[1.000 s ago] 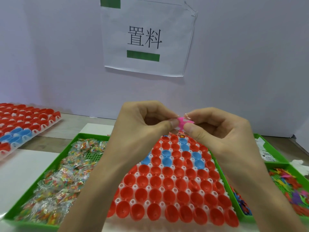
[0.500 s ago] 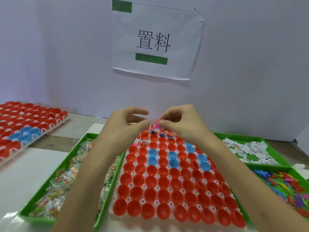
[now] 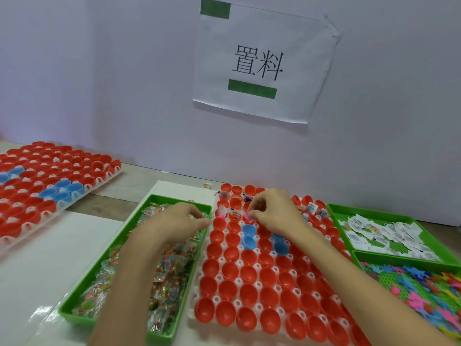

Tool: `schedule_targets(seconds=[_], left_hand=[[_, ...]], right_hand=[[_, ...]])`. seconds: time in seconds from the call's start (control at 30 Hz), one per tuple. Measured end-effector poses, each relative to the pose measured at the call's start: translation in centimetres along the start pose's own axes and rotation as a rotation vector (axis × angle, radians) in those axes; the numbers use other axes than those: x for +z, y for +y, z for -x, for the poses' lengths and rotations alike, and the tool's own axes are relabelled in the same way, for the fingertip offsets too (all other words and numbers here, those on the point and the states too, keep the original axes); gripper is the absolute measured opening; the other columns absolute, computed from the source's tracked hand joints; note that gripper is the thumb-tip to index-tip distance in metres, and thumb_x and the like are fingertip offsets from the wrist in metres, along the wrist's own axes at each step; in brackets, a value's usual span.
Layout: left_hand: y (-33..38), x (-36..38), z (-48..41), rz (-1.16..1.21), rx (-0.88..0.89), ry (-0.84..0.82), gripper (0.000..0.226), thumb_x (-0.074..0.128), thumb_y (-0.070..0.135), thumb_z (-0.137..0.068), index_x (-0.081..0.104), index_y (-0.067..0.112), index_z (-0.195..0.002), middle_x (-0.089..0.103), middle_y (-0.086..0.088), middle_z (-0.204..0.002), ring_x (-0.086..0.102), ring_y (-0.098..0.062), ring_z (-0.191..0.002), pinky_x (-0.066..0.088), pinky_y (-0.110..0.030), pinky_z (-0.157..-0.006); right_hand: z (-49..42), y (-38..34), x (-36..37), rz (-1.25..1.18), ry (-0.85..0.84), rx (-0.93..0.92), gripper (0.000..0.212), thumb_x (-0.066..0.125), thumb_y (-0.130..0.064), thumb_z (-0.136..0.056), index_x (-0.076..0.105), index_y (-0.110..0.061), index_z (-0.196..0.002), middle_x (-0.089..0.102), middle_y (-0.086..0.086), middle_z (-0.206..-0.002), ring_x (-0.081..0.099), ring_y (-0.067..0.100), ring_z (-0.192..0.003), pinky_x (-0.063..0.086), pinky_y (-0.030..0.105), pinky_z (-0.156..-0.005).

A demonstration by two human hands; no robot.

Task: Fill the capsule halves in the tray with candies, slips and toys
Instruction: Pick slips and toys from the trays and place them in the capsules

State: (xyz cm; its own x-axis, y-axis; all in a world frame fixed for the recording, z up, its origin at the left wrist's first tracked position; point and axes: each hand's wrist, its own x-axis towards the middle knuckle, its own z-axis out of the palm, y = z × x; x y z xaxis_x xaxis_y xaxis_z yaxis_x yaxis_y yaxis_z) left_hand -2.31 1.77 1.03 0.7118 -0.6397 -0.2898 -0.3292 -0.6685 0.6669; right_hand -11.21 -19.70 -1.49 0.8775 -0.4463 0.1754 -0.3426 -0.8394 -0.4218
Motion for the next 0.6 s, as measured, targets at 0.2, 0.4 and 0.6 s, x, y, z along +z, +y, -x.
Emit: schedule_targets(seconds=[0.2, 0.4, 0.6], left_hand=[[-0.7, 0.6, -1.2, -0.005, -0.016, 0.021, 0.024, 0.056, 0.018, -0.1, 0.066, 0.022, -0.122, 0.061, -0.007, -0.135, 0.061, -0.02, -0.109, 0.047, -0.034, -0.09], [-1.4, 1.0, -1.7, 0.036, -0.035, 0.036, 0.027, 0.064, 0.003, -0.093, 0.066, 0.023, -0.111, 0.064, -0.006, -0.127, 0.064, -0.021, -0.107, 0.053, -0.035, -0.091], [-1.2, 1.1, -1.9, 0.051, -0.024, 0.059, 0.027, 0.07, 0.013, -0.091, 0.065, 0.024, -0.116, 0.063, -0.008, -0.127, 0.061, -0.024, -0.113, 0.052, -0.044, -0.101]], right_hand=[[-0.7, -0.3, 0.3, 0.075, -0.095, 0.004, 0.008, 0.075, -0.013, -0.088, 0.079, -0.018, -0.091, 0.072, -0.009, -0.086, 0.067, 0.003, -0.075, 0.055, 0.017, -0.069], [-1.3, -0.5, 0.6, 0.098, -0.128, 0.033, 0.011, 0.073, -0.008, -0.089, 0.08, -0.015, -0.094, 0.073, -0.004, -0.089, 0.066, 0.004, -0.076, 0.054, 0.016, -0.067], [-0.5, -0.1, 0.5, 0.053, -0.064, -0.005, 0.018, 0.077, -0.015, -0.087, 0.075, -0.019, -0.104, 0.062, -0.013, -0.09, 0.059, -0.001, -0.075, 0.042, 0.007, -0.061]])
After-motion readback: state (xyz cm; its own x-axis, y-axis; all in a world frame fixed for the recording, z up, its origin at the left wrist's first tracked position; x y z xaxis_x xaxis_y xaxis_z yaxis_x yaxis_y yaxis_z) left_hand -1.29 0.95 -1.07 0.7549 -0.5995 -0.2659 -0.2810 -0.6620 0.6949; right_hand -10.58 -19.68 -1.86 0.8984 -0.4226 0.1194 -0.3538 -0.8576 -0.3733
